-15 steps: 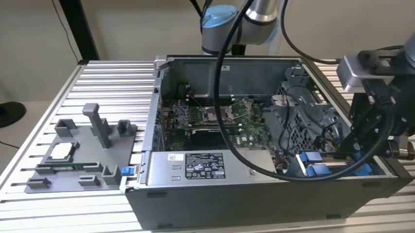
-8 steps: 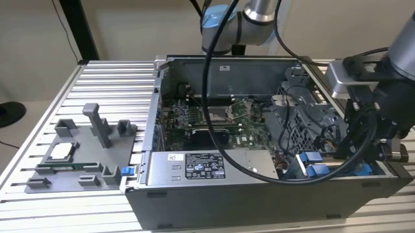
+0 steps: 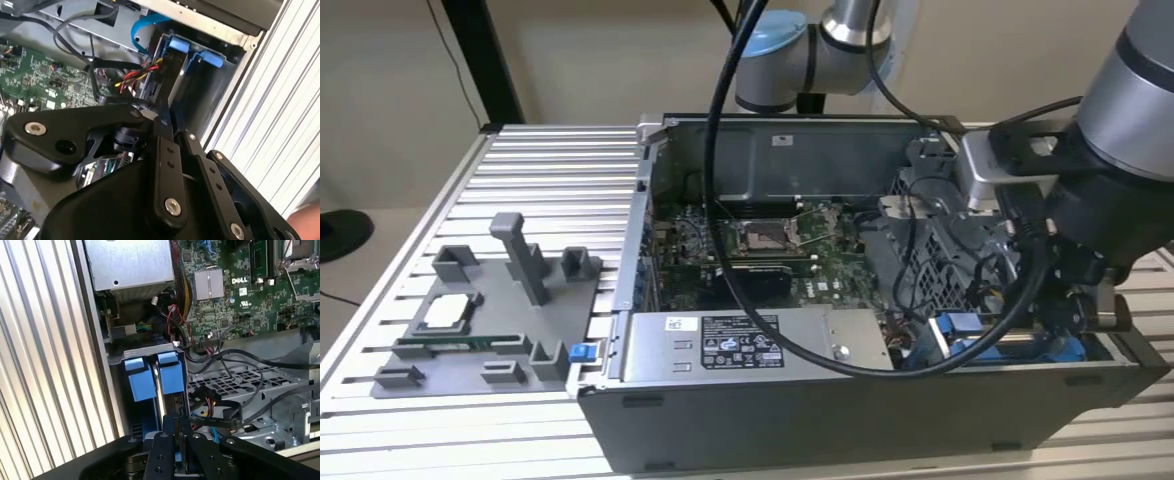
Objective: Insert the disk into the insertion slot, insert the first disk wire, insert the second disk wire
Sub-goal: 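Insert the second disk wire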
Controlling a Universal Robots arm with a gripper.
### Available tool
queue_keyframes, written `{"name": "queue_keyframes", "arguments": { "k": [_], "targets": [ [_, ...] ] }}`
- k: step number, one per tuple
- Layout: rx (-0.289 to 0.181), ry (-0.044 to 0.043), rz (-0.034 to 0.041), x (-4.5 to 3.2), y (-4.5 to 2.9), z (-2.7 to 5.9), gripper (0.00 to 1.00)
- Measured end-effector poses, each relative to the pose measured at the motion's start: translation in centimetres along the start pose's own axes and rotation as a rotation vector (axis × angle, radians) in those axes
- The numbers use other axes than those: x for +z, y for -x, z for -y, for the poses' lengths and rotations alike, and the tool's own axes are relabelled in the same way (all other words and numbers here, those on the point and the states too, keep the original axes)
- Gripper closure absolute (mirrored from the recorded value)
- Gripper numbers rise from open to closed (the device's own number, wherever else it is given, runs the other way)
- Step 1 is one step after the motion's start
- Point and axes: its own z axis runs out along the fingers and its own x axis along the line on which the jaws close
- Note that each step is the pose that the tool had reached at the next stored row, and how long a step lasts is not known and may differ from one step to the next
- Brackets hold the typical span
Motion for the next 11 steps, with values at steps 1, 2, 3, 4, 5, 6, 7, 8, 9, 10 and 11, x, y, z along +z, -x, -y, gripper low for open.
{"name": "queue_keyframes", "arguments": {
  "k": [1, 2, 3, 4, 5, 6, 7, 8, 9, 10, 11],
  "targets": [
    [-0.002, -0.0055, 0.0016, 0.05, 0.03, -0.02, 1.00],
    [-0.003, -0.0091, 0.0027, 0.12, 0.04, -0.03, 1.00],
    [-0.004, -0.0106, 0.0030, 0.17, 0.04, -0.03, 1.00],
    [-0.004, -0.0107, 0.0030, 0.17, 0.04, -0.03, 1.00],
    [-0.004, -0.0110, 0.0029, 0.16, 0.05, -0.03, 1.00],
    [-0.004, -0.0112, 0.0028, 0.15, 0.05, -0.03, 1.00],
    [-0.004, -0.0113, 0.0029, 0.15, 0.04, -0.03, 1.00],
    [-0.004, -0.0114, 0.0028, 0.15, 0.08, -0.04, 1.00],
    [-0.004, -0.0114, 0.0028, 0.17, 0.19, -0.06, 1.00],
    [-0.004, -0.0114, 0.0029, 0.21, 0.34, -0.10, 1.00],
    [-0.004, -0.0114, 0.0029, 0.27, 0.55, -0.15, 1.00]
  ]
}}
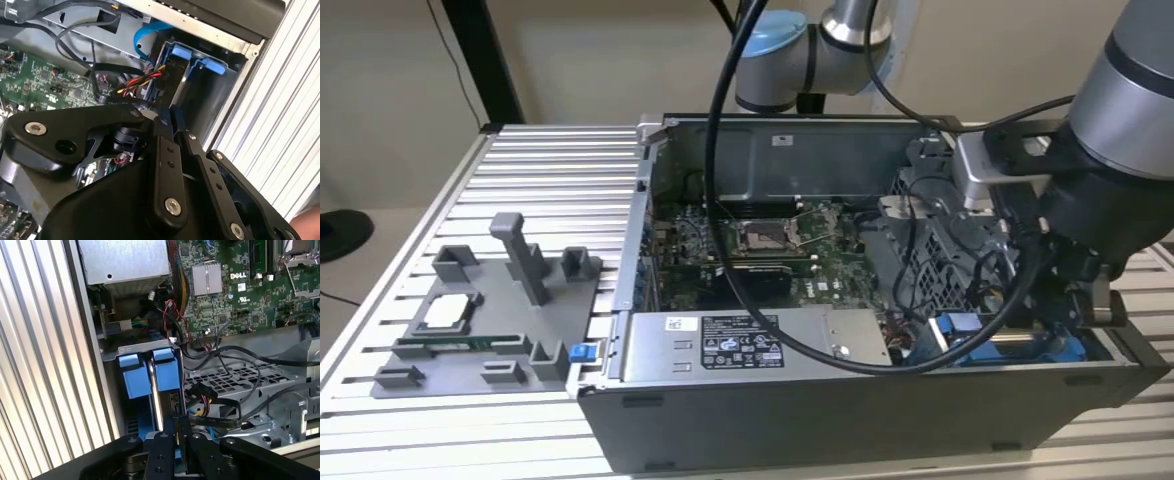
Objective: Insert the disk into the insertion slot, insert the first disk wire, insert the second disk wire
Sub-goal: 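Insert the second disk wire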
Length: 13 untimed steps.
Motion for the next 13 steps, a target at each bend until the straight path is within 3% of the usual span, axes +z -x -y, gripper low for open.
{"name": "queue_keyframes", "arguments": {
  "k": [4, 13],
  "targets": [
    [0.000, -0.0002, -0.0011, 0.28, 0.37, 0.00, 1.00],
    [-0.003, -0.0001, -0.0023, 0.72, 0.40, 0.36, 1.00]
  ]
}}
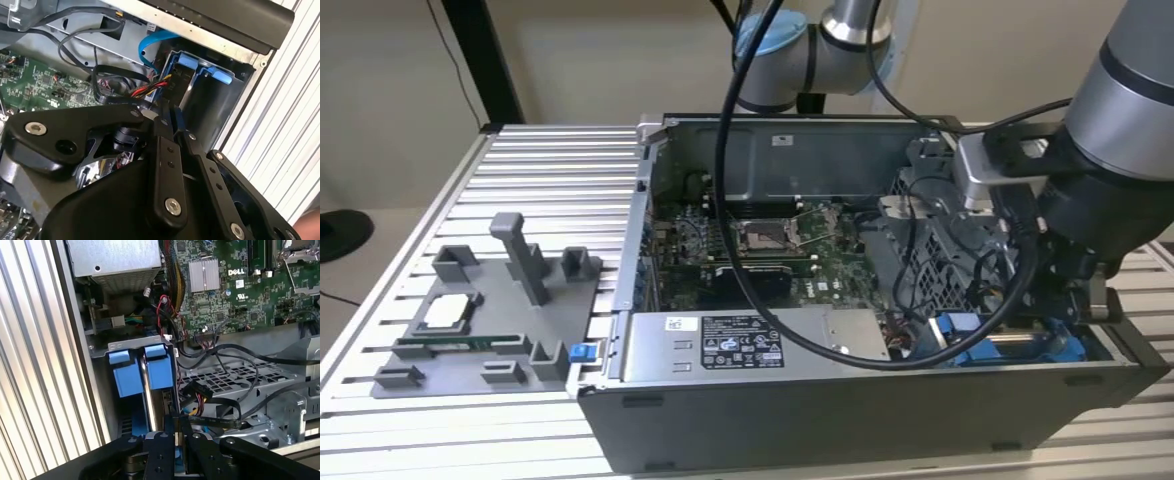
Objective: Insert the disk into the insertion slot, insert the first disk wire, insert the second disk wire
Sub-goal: 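Insert the second disk wire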
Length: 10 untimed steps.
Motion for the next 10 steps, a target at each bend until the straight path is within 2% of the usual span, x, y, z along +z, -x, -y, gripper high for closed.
{"name": "queue_keyframes", "arguments": {
  "k": [10],
  "targets": [
    [-0.003, 0.0002, 0.0004, 0.47, -0.05, -0.04, 1.00]
  ]
}}
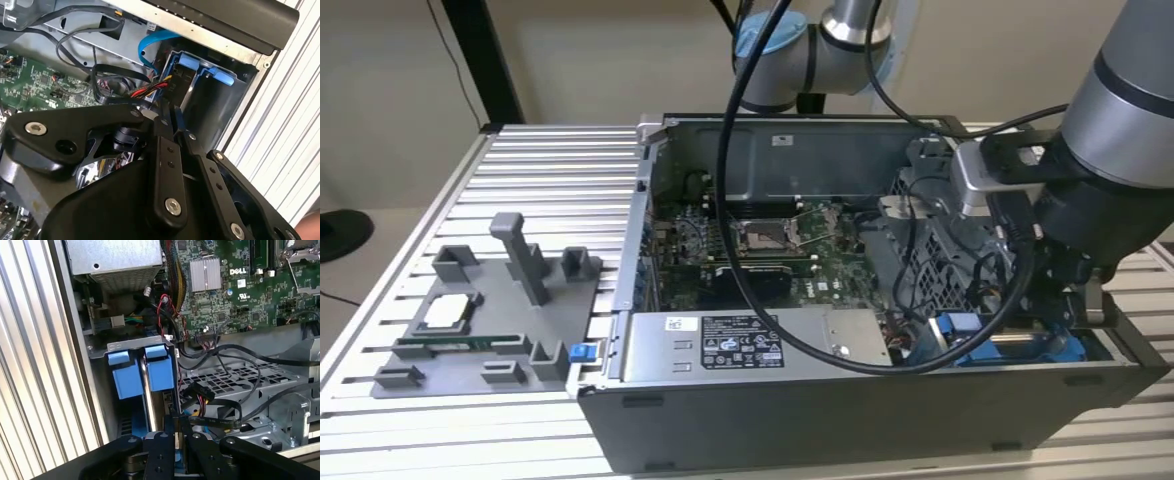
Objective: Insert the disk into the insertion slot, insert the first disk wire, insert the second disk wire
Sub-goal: 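Insert the second disk wire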
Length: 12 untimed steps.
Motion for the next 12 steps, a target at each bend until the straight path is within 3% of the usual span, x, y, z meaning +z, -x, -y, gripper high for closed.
{"name": "queue_keyframes", "arguments": {
  "k": [12],
  "targets": [
    [-0.007, 0.0000, 0.0012, 0.45, 0.01, -0.03, 1.00]
  ]
}}
